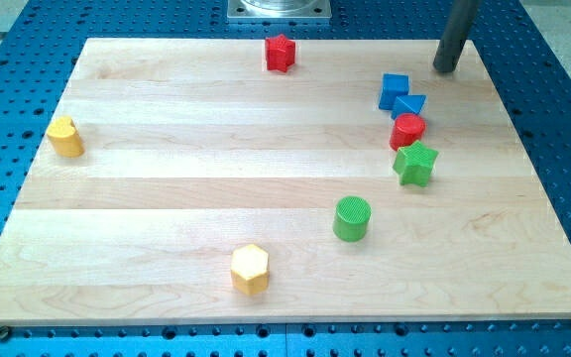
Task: Separate the triangle from the cube and the red circle
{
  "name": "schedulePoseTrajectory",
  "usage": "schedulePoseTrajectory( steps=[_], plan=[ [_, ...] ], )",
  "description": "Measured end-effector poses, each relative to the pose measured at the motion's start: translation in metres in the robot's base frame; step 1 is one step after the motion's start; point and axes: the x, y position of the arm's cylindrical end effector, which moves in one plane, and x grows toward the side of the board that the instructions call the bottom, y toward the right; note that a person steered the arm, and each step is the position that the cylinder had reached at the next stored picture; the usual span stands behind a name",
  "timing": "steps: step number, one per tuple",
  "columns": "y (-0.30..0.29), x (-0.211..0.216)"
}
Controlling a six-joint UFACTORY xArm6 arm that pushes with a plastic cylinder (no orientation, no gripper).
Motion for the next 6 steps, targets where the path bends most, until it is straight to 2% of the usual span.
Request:
schedulePoseTrajectory(
  steps=[1,2,4,5,6],
  plan=[
    [-0.009,0.002],
    [-0.019,0.051],
    [-0.023,0.122],
    [-0.029,0.123],
    [-0.066,0.123]
  ],
)
